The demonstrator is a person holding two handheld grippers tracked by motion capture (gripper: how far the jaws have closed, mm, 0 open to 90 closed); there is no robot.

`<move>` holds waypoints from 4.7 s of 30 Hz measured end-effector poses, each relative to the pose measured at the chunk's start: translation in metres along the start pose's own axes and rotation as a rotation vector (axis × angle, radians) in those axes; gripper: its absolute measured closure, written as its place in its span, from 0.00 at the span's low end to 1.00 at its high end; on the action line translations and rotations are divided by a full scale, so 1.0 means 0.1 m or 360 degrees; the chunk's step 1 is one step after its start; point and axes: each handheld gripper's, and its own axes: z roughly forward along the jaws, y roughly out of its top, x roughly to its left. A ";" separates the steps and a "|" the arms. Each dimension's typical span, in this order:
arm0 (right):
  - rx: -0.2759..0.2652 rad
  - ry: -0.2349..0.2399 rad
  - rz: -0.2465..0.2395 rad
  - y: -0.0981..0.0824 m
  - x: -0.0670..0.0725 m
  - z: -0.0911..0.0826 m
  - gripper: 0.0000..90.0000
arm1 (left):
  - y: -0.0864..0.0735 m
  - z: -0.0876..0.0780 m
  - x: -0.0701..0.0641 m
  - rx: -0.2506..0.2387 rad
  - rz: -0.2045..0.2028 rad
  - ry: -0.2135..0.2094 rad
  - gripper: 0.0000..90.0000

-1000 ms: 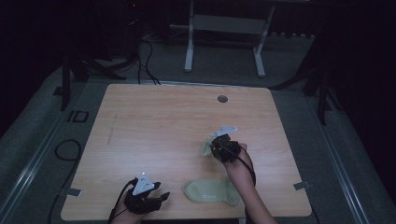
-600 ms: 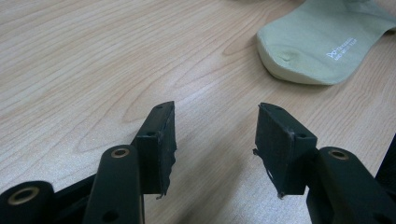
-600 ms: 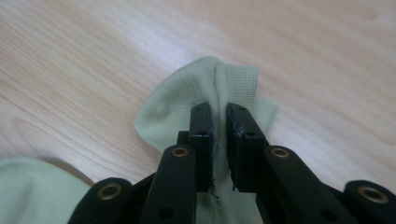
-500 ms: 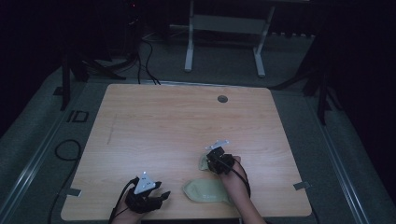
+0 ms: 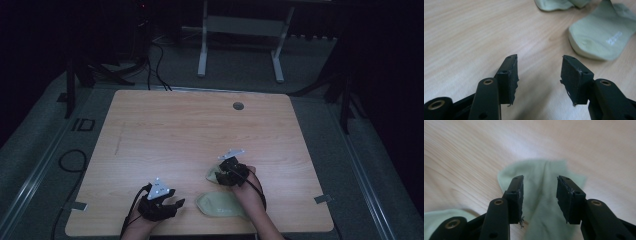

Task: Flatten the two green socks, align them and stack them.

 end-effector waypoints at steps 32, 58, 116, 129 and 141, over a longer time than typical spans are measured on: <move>0.0135 0.0016 -0.0128 -0.04 -0.31 0.08 0.89 | 0.97 1.11 -0.10 0.0207 0.0294 -0.0007 0.62; -0.0119 -0.0052 0.0078 -0.06 -0.72 -0.62 0.92 | 0.98 1.03 -0.07 0.0292 0.0337 0.0023 0.96; 0.0079 -0.0119 0.0128 -0.26 -0.83 -0.01 0.90 | 1.07 1.13 -0.01 0.0285 0.0209 -0.0009 0.97; 0.0052 -0.0065 0.0165 -0.26 -0.83 -0.09 0.68 | 1.14 1.03 0.01 0.0246 0.0185 -0.0097 0.68; -0.0056 0.0006 0.0110 -0.31 -0.76 -0.48 0.62 | 1.11 0.68 -0.14 0.0225 0.0216 -0.0119 0.54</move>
